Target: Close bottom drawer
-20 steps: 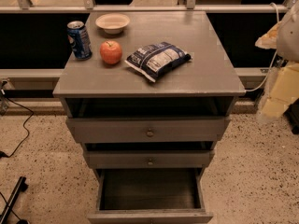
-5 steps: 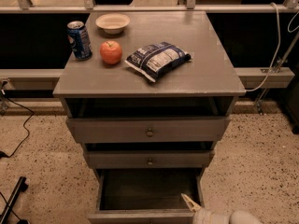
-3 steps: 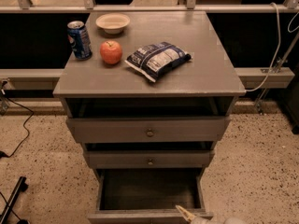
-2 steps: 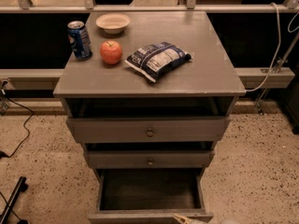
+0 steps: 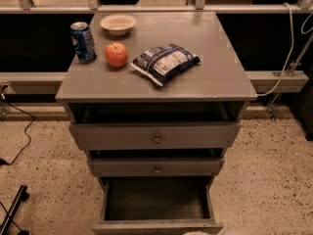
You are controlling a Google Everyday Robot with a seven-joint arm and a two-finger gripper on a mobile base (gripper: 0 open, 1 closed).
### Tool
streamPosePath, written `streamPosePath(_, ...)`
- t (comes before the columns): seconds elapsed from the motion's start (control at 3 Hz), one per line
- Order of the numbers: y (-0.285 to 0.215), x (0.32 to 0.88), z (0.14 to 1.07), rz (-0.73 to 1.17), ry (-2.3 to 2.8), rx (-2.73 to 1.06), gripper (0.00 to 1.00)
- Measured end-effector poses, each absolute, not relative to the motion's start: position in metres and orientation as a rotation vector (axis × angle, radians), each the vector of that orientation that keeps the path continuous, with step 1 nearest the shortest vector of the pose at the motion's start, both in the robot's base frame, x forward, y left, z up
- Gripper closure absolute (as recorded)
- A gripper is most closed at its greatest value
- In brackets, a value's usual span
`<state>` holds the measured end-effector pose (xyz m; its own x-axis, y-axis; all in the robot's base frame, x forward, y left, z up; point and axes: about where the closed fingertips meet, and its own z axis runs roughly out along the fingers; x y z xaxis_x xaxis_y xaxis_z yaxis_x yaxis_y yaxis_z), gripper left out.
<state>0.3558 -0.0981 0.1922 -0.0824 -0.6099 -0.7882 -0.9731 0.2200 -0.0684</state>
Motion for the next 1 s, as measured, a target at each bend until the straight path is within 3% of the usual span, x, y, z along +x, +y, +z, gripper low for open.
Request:
streamPosePath(0.33, -0.089, 0.365, 0.180, 0.656, 1.817, -1.448, 0.82)
streamPosePath(1.0, -0.070, 0.387, 0.153, 0.650, 1.873, -1.386, 0.79)
